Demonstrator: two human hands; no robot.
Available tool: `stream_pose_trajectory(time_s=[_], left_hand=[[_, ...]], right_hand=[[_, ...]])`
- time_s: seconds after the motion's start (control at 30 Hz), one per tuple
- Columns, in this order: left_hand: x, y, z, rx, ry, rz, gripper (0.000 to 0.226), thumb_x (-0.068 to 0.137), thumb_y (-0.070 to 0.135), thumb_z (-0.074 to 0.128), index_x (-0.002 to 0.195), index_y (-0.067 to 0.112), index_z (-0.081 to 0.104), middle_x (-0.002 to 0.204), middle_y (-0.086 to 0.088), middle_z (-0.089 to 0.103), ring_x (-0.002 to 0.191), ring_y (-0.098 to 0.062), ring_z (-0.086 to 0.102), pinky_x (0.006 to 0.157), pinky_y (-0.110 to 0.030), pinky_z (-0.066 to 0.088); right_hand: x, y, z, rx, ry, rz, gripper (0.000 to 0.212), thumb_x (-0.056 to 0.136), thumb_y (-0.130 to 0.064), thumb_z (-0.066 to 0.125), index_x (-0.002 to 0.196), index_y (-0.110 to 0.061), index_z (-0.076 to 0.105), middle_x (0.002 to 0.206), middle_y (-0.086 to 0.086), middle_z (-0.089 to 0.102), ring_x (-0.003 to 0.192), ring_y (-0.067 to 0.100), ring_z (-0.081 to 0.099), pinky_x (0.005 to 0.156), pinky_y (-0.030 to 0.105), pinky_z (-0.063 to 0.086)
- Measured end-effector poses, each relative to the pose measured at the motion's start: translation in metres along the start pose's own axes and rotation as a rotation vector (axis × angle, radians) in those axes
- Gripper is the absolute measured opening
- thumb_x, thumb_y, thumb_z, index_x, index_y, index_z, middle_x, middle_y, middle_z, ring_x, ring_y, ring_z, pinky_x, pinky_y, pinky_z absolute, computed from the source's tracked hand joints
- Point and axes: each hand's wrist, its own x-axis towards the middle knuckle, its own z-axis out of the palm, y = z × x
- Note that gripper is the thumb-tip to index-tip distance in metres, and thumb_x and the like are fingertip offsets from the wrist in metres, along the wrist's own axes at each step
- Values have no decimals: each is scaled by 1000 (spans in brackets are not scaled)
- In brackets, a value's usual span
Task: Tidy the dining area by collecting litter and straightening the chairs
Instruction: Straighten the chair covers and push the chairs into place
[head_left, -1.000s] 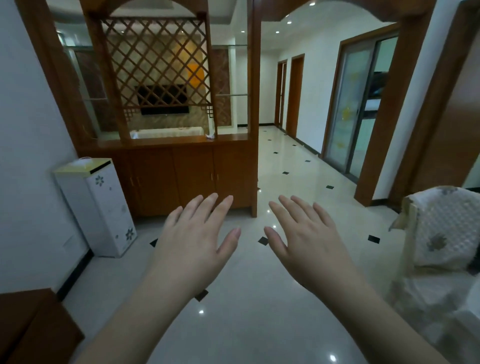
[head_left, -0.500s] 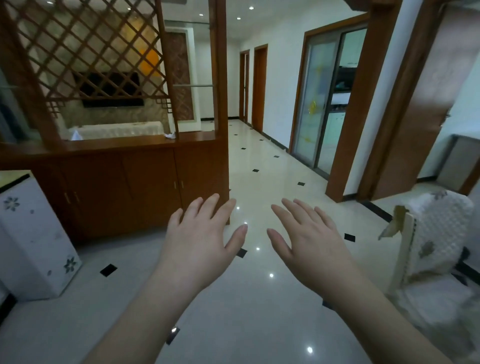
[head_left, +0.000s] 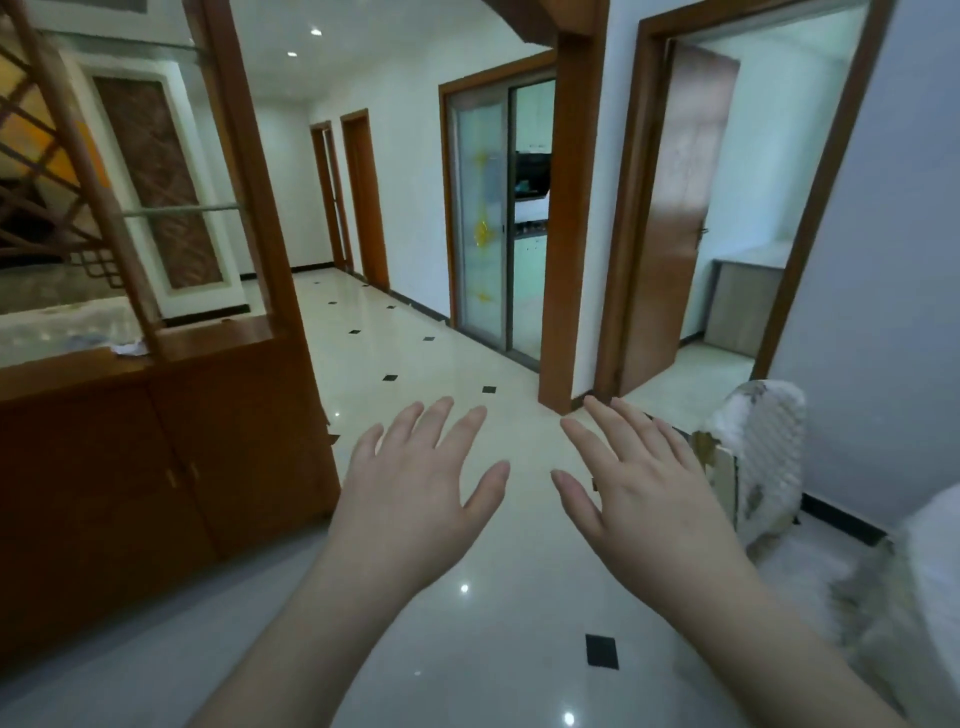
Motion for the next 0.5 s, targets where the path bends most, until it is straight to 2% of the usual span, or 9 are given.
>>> stream_pose_trajectory(time_s=[0.1,0.2,0.3,0.37,0.5], left_hand=[[64,10,21,7,18,64,73,82,72,1,149,44,8,160,10,13,147,-15,10,120,-44,12],[126,22,38,-13,-15,151,65,89,69,12,149,44,8,160,12,11,146,-11,7,120,-40,10],[182,30,54,-35,-40,199,68,86,71,8,149,45,6,161,13,7,147,-9,1,119,-37,4],[215,31,66,-36,-32,205,71,83,71,4,149,45,7,161,13,7,147,-9,0,120,-38,4],[278,23,93,-35,-42,216,66,88,69,9,149,44,6,161,15,6,146,-7,-2,119,-35,1]], right_hand=[[42,34,24,14,-4,39,63,92,-60,10,148,-33,27,158,-5,22,146,17,14,117,37,6],[87,65,38,30,13,73,63,93,-59,12,148,-32,27,158,-5,23,146,16,15,118,36,6],[136,93,49,44,26,92,65,91,-60,10,147,-32,30,157,-5,27,145,17,18,117,37,9],[168,108,59,32,10,83,67,90,-60,6,148,-33,26,158,-6,23,146,15,15,118,36,6],[225,124,90,24,-4,73,67,91,-61,3,147,-34,26,157,-7,25,146,15,16,117,35,5]])
